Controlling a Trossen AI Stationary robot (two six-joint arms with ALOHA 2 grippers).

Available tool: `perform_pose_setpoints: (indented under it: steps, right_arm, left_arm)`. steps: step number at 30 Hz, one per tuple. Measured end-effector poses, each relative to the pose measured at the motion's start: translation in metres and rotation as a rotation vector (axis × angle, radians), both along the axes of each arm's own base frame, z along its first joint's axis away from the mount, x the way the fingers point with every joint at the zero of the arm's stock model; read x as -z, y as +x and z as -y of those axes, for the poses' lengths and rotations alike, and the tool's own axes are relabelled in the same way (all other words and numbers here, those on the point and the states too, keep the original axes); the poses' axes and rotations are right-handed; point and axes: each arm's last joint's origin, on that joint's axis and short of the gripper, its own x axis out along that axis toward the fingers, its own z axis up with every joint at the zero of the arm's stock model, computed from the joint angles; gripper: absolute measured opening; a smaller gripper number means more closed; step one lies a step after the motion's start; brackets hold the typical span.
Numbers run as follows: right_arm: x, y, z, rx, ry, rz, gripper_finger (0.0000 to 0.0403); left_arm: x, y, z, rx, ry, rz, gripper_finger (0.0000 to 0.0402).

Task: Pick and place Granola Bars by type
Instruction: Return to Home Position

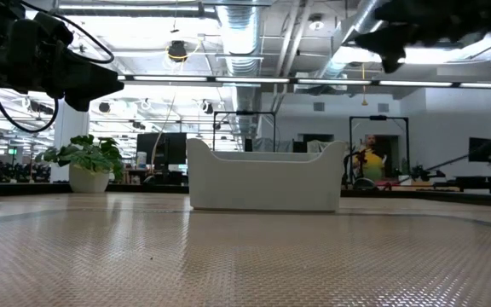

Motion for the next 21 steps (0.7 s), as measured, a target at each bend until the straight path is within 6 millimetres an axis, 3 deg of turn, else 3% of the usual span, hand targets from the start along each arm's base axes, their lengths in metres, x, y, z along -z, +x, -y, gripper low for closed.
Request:
perform_pose_setpoints:
  steps: [4, 11, 21]
  right_arm:
    - [0.015, -0.019, -0.003, -0.029, 0.011, 0.12, 0.0224]
    - [0.034, -0.033, -0.005, -0.058, 0.002, 0.32, 0.0224]
    - [0.059, -0.052, 0.001, -0.142, 0.011, 0.406, 0.0224]
  left_arm:
    - [0.0, 0.0, 0.0, 0.0, 0.0, 0.0, 0.0167]
    - [0.0, 0.0, 0.0, 0.0, 0.0, 0.0, 0.0167]
    - [0.0, 0.0, 0.0, 0.0, 0.0, 0.0, 0.0167]
